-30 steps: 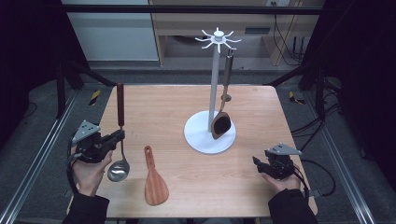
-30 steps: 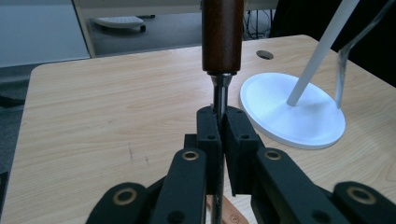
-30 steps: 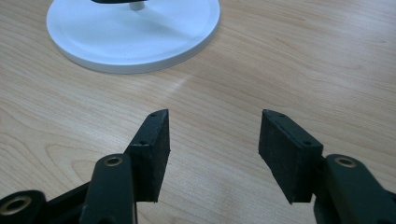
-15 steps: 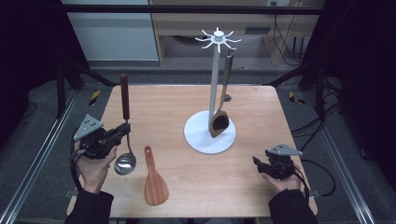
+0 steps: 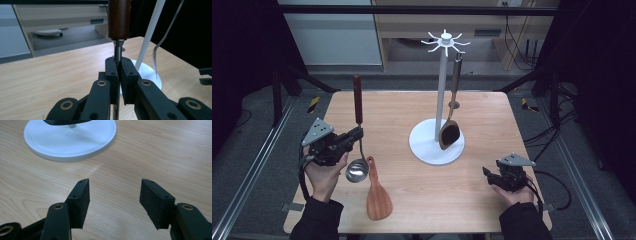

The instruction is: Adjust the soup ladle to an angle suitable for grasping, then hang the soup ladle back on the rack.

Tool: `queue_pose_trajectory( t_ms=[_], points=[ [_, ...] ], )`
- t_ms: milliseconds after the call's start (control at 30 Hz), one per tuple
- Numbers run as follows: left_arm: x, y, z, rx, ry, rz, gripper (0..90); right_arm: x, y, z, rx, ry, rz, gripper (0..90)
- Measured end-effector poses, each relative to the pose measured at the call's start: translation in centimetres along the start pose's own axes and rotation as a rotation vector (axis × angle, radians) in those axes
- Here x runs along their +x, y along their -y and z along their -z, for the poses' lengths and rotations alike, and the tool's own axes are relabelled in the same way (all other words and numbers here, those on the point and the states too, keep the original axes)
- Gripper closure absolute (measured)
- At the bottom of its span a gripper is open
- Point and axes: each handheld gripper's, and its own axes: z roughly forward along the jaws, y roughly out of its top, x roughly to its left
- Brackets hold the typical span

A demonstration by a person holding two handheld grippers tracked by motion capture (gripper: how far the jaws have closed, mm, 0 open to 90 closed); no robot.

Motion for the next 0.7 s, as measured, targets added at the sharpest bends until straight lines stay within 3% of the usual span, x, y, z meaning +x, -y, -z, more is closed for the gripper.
queue_pose_trajectory(
  t_ms=[333,700],
  points=[
    [-1.3,-2.1,-0.8,-0.047,0.031,-0.016,85.2,0.0,0.0,0.0,-0.003,0.008,0.006,37.6],
    [-2.8,-3.5,-2.6,-0.037,0.061,-0.049,85.2,0.0,0.0,0.0,-0.004,0.011,0.001,36.5]
  ],
)
